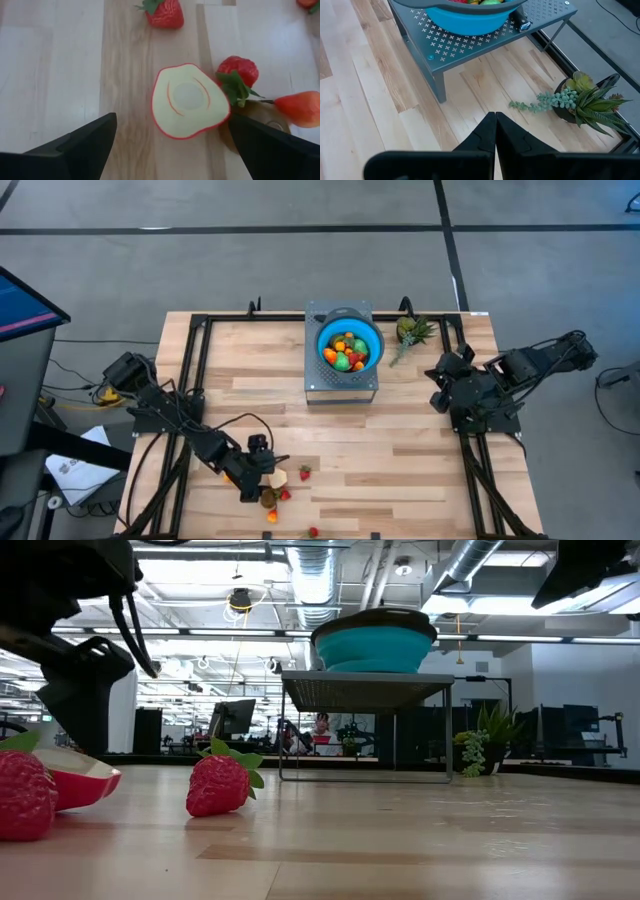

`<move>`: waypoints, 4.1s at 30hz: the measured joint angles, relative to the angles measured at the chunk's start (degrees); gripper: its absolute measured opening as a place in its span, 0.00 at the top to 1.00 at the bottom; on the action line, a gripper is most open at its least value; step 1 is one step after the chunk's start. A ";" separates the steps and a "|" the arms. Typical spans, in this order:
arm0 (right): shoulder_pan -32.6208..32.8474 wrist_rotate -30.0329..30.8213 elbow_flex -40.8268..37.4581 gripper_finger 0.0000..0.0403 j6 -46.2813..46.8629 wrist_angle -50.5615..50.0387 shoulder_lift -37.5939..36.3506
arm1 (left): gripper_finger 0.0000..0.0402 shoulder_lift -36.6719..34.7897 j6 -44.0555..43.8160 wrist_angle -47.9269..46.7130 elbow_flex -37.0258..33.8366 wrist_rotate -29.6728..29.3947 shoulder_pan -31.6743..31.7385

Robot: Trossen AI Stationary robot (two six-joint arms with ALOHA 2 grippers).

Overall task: Pick & Place Fruit
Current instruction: Put the sliced apple into the strainer bowl

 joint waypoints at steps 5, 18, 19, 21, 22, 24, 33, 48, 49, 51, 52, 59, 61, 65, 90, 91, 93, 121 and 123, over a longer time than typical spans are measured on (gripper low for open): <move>0.00 0.02 0.00 1.00 0.02 0.00 -0.02 | 0.06 0.00 0.02 2.20 -1.48 0.00 0.00; 0.00 0.01 0.00 1.00 0.04 0.02 0.00 | 0.06 0.02 8.55 7.47 -4.24 -0.09 0.02; 0.00 0.00 0.00 1.00 0.04 0.02 0.00 | 0.06 0.02 8.74 7.47 -4.24 -0.09 0.02; 0.00 0.00 0.00 1.00 0.04 0.02 0.00 | 0.06 0.02 8.69 7.49 -4.24 -0.07 0.32; 0.00 0.01 0.00 1.00 0.04 0.03 0.00 | 0.06 0.02 8.61 7.51 -4.24 -0.07 0.52; 0.00 0.00 0.00 1.00 0.04 0.02 0.00 | 0.06 0.02 8.61 7.55 -4.25 -0.07 1.00; 0.00 0.02 0.00 1.00 0.04 0.04 0.00 | 0.06 0.03 13.65 9.49 -4.34 3.42 3.43; -0.02 0.02 0.00 1.00 0.07 0.02 0.00 | 0.06 0.48 15.90 19.83 -8.81 8.55 7.41; 0.00 0.00 0.00 1.00 0.07 0.02 -0.02 | 0.06 0.51 15.96 19.82 -8.81 8.55 7.61; -0.02 0.02 0.00 1.00 0.07 0.04 0.00 | 0.06 0.91 16.02 19.83 -8.81 8.57 7.96; -0.02 0.02 0.00 1.00 0.07 0.02 0.00 | 0.06 0.92 16.04 19.59 -8.81 8.70 7.96; -0.02 0.02 0.00 1.00 0.05 0.02 0.00 | 0.06 3.11 16.90 21.72 -8.81 11.93 7.82; -0.02 0.02 0.00 1.00 0.04 0.02 -0.02 | 0.06 3.76 17.62 22.75 -8.81 11.74 7.82; 0.00 0.03 0.00 1.00 0.04 -0.02 -0.02 | 0.06 4.21 17.64 23.84 -8.81 11.73 7.82; 0.00 0.04 0.00 1.00 0.04 -1.57 -0.02 | 0.29 4.31 17.40 24.22 -8.81 12.11 7.82; 0.00 0.04 0.00 1.00 0.04 -1.57 -0.02 | 0.29 4.31 17.40 24.22 -8.81 12.09 7.82; 0.00 0.04 0.00 1.00 0.04 -1.57 -0.02 | 0.28 4.31 17.40 24.23 -8.81 12.09 7.82; 0.00 0.04 0.00 1.00 0.04 -1.66 -0.02 | 0.29 4.31 17.38 24.26 -8.79 11.96 7.82; 0.00 0.04 0.00 1.00 0.04 -1.66 -0.01 | 0.29 4.31 17.38 24.27 -8.79 11.96 7.82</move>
